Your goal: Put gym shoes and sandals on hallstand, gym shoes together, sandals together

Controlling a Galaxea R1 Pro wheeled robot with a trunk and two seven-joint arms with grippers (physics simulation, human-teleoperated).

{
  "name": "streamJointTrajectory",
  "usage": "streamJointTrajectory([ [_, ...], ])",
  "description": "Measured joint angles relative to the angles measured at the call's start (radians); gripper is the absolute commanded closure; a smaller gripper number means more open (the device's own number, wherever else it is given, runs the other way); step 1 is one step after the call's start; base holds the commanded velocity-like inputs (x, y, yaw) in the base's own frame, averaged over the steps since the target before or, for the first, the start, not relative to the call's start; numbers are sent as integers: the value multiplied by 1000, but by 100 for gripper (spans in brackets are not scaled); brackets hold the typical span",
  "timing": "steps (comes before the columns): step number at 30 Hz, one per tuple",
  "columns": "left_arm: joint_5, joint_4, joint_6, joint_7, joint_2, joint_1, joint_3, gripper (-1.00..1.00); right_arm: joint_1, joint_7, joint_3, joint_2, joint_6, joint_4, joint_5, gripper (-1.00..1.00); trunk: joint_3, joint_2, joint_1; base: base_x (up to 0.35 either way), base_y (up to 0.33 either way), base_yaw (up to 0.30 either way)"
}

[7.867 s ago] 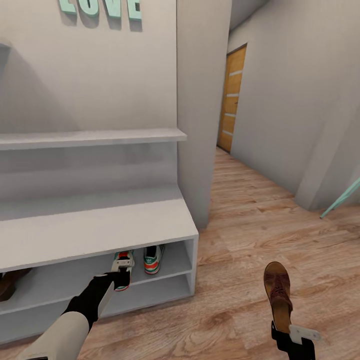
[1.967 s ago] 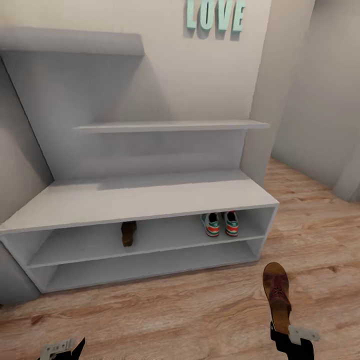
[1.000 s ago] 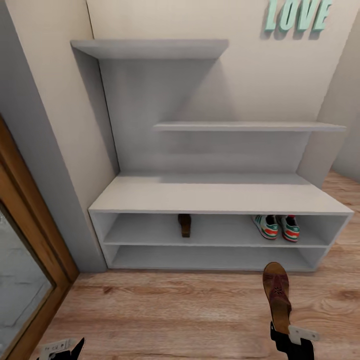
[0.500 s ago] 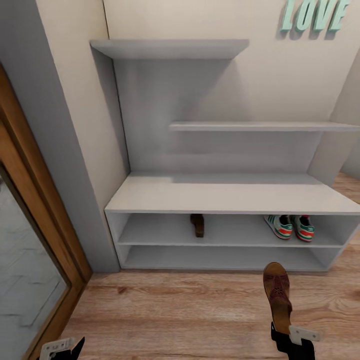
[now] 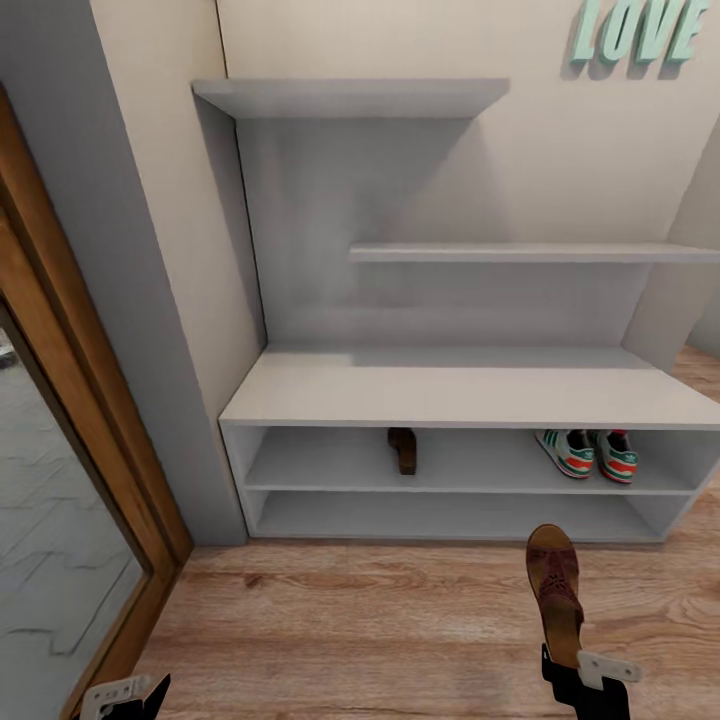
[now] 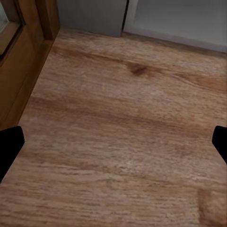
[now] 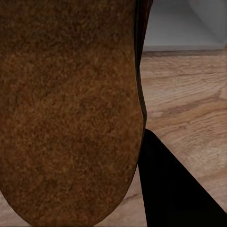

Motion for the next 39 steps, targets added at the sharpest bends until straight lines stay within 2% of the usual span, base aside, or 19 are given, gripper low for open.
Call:
streamJointTrajectory([
  [8,-5,7,-1,0,-7,0,-6,-100,0,1,2,5,3,2,1,100,0,0,0,0,2,0],
  [10,-7,8,-2,0,-8,0,-8,-100,0,2,5,15,5,4,2,100,0,0,0,0,0,0],
  [12,-8,9,-3,0,-9,0,-9,-100,0,2,12,38,7,4,4,100,0,0,0,0,0,0],
  [13,-9,9,-6,0,-10,0,-9,-100,0,2,14,60,8,4,4,100,0,0,0,0,0,0],
  [14,-9,9,-12,0,-10,0,-9,-100,0,1,35,100,20,2,13,100,0,0,0,0,0,0],
  [15,-10,10,-22,0,-10,0,-10,-100,0,-1,83,142,57,-6,37,100,0,0,0,0,0,0],
  [16,-11,11,-31,0,-11,0,-10,-100,0,-4,103,168,95,-19,50,100,0,0,0,0,0,0],
  [17,-11,11,-35,0,-11,0,-10,-100,0,-6,94,180,118,-30,49,100,0,0,0,0,0,0],
  [18,-11,11,-43,0,-11,0,-10,-100,0,-7,105,204,173,-56,56,100,0,0,0,0,0,0],
  [20,-12,12,-53,0,-10,0,-10,-100,-2,-25,114,260,330,-141,61,100,0,0,0,0,0,0],
  [21,-12,12,-55,0,-10,0,-10,-100,-3,-34,113,273,372,-166,61,100,0,0,0,0,0,0],
  [22,-12,12,-59,-1,-10,0,-11,-100,-12,-78,115,316,565,-285,56,100,0,0,0,0,0,0],
  [23,-12,12,-60,-1,-10,1,-11,-100,-32,-100,117,318,698,-409,63,100,0,0,0,0,0,0],
  [25,-13,12,-61,-1,-10,1,-13,-100,-59,-108,118,318,771,-447,62,100,0,0,0,0,0,0],
  [31,-13,12,-61,-16,-11,1,-49,-100,-129,-113,118,318,823,-470,59,100,0,0,0,0,0,0],
  [32,-13,12,-62,-43,-12,1,-64,-100,-144,-114,119,318,841,-472,60,100,0,0,0,0,0,0],
  [35,-12,11,-63,-100,-12,1,-76,-100,-168,-113,127,318,893,-473,57,100,0,0,0,0,0,0],
  [37,-13,11,-63,-153,-11,1,-81,-100,-180,-112,159,318,933,-475,56,100,0,0,0,0,0,0],
  [39,-19,11,-62,-232,-8,1,-84,-100,-186,-111,220,318,956,-475,52,100,0,0,0,0,0,0],
])
